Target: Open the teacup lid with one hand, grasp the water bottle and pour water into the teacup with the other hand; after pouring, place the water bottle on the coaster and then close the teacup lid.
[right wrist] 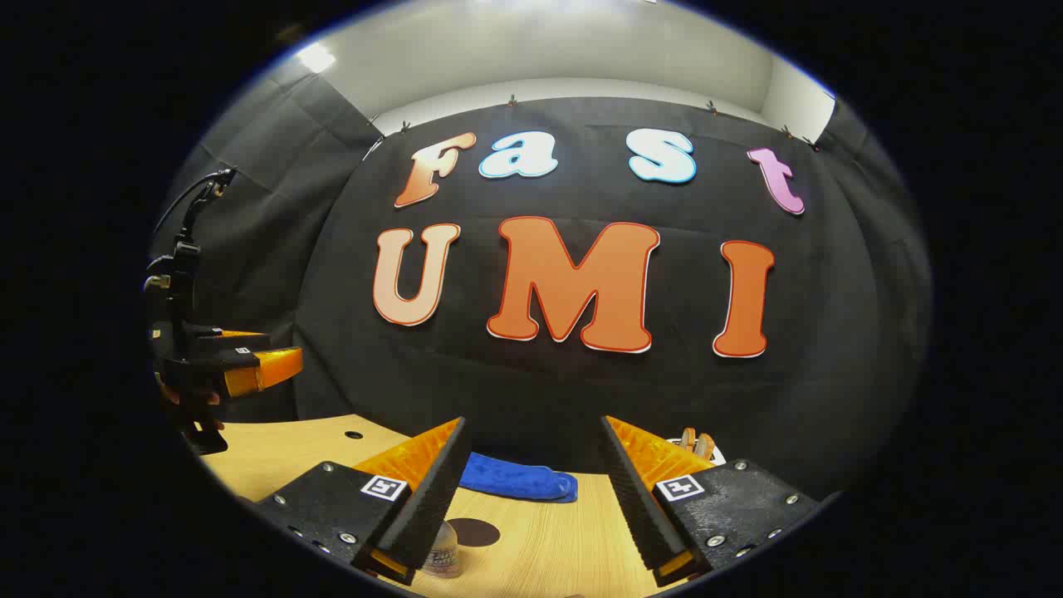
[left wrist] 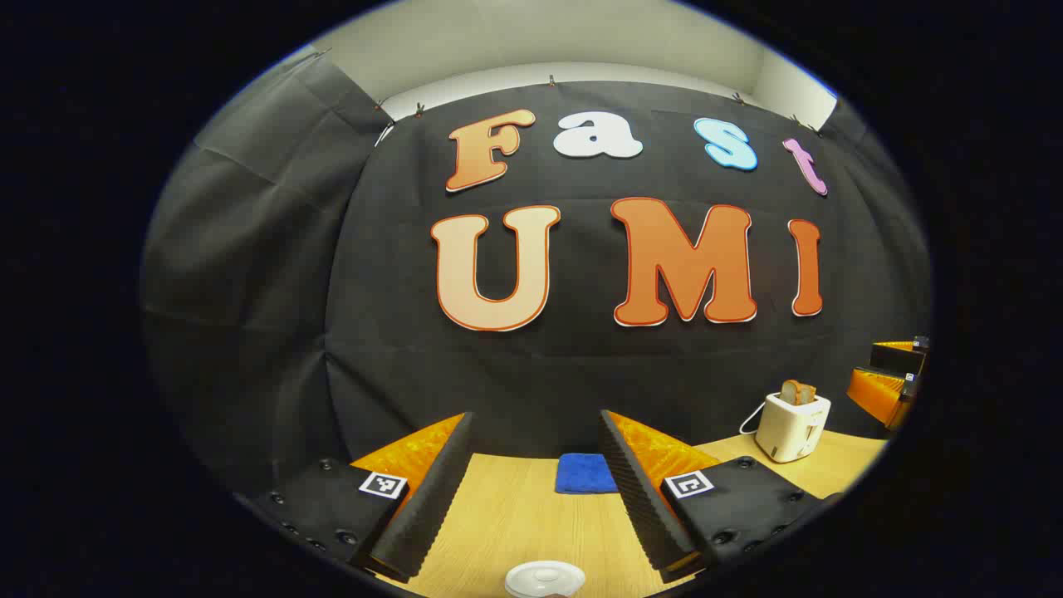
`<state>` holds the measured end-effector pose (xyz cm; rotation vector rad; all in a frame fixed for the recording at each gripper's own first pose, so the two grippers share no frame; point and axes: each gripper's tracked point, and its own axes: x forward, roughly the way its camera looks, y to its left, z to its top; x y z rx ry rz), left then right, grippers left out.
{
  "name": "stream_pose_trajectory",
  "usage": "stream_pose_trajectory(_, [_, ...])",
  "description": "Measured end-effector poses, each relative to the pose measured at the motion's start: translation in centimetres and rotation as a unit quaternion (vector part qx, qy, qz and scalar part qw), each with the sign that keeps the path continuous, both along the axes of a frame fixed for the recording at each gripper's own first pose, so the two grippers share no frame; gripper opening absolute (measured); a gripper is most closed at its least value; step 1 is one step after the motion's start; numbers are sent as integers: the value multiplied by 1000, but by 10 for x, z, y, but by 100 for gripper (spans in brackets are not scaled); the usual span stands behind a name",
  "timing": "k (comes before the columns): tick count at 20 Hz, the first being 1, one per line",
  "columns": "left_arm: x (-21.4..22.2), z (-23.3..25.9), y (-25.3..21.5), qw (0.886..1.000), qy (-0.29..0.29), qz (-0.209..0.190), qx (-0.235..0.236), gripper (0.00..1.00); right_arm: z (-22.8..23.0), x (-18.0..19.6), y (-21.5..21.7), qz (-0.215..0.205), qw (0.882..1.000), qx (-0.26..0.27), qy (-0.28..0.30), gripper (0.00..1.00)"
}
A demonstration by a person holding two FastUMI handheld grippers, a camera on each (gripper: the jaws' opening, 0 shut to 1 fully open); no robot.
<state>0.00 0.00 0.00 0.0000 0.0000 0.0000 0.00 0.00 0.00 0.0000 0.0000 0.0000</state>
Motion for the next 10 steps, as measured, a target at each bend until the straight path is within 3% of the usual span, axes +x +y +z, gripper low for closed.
stream_pose_trajectory(1, [1, 1, 4, 1000, -2, 6, 6, 94, 2, 0, 1, 0, 1000, -5, -4, 93])
stream_pose_trajectory(2, [0, 2, 7, 1000, -3, 10, 10, 100, 4, -1, 1, 1, 1000, -8, -8, 93])
stream_pose_trajectory(5, [-4, 4, 6, 1000, -10, 8, 3, 100, -5, -4, 16, 23, 1000, 1, -1, 93])
stream_pose_trajectory(10, [-5, 5, 4, 1000, -12, 3, 2, 100, -9, -5, 18, 26, 1000, 9, 4, 94])
